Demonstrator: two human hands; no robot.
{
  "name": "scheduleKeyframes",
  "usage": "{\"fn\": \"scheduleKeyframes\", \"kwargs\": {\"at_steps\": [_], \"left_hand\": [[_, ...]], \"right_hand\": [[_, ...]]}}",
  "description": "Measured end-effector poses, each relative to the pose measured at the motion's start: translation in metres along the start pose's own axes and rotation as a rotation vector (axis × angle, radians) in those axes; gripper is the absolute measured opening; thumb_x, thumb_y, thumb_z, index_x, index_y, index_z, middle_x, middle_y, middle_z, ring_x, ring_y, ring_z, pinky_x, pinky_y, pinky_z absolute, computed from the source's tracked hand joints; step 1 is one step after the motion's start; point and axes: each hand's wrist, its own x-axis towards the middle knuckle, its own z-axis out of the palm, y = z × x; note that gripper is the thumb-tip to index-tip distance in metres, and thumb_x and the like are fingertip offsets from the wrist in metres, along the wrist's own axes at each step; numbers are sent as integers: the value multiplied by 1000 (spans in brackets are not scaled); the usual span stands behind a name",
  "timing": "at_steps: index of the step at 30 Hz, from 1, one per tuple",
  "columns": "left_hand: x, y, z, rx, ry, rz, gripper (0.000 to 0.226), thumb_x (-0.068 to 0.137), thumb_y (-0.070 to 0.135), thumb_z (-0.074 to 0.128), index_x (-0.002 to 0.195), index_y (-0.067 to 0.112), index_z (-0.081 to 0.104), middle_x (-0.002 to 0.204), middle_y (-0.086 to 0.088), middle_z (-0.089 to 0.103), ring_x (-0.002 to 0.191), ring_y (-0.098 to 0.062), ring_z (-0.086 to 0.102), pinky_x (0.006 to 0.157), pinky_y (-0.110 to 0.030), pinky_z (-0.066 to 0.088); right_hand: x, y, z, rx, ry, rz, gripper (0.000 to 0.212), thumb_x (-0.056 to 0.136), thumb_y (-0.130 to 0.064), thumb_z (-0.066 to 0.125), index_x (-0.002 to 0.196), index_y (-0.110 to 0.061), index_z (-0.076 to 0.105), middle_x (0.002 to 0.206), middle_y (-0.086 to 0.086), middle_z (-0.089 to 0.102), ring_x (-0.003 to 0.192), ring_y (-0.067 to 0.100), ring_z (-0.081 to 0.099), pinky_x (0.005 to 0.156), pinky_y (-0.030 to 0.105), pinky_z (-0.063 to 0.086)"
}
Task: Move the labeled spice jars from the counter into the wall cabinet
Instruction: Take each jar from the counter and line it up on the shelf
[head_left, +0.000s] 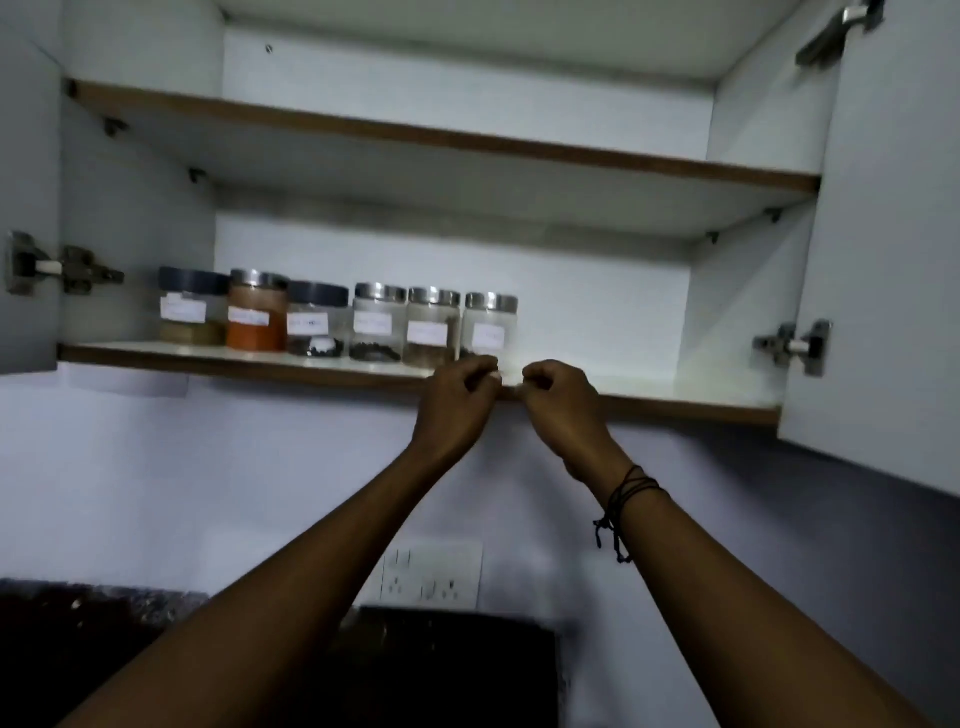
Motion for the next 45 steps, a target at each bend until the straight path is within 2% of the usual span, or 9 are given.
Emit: {"fn": "scheduleKeyframes", "kwargs": {"at_steps": [3,9,19,21,26,30,35,40,45], "left_hand": [[-45,-13,9,-28,-50,-74,24,96,19,59,115,13,73,110,-1,74,100,-13,68,92,-30,54],[-149,-48,43,-30,-249,-272,27,98,24,55,114,13,73,115,-3,74,106,-18,67,98,-43,53],[-347,-109,101,36,-612,-484,28,100,15,49,93,7,74,91,-9,74,84,-16,66,76,-28,47],[-382,-123,109,63,-702,-474,27,99,12,48,86,11,71,84,-8,70,79,-18,63,74,-30,47],[-444,-166,117,199,-898,-393,22,96,9,52,104,6,72,105,-13,72,95,-25,65,85,-31,50],[-464,-184,120,172,-855,-373,26,94,7,52,117,9,63,115,-11,64,105,-20,58,87,-19,38],[-475,-194,129,181,-836,-592,47,99,17,50,145,11,43,144,-12,51,130,-25,49,106,-32,38],[-469,-200,134,7,-810,-835,30,99,25,45,128,22,49,119,-6,62,100,-17,63,77,-24,48],[-457,-199,134,-39,-746,-958,22,101,22,43,115,19,60,109,-4,65,99,-22,64,85,-36,54]], "right_hand": [[-41,24,-2,-69,-34,42,23,92,-18,59,114,-14,66,107,-1,66,96,16,60,73,25,47],[-136,90,4,-195,-138,186,36,93,-23,59,126,-8,63,126,7,65,115,22,60,90,24,43],[-325,214,26,-348,-224,516,22,92,-19,49,100,-7,65,92,8,66,75,20,61,65,24,40],[-358,237,32,-355,-268,583,24,91,-20,48,104,-9,65,100,11,68,89,25,65,79,32,51],[-422,280,44,-393,-489,747,38,88,-20,53,124,-7,58,124,21,57,114,39,57,100,45,47],[-447,294,50,-453,-486,677,57,83,-29,55,137,-15,48,134,17,43,118,39,51,101,50,45],[-464,306,57,-493,-430,606,63,80,-42,51,137,-20,36,125,16,42,107,41,55,89,52,50],[-470,318,65,-559,-439,619,68,81,-42,63,136,-26,27,126,16,41,105,43,56,85,55,52],[-461,318,66,-390,-318,705,71,70,-50,63,129,-24,34,129,11,47,114,34,55,91,51,50]]}}
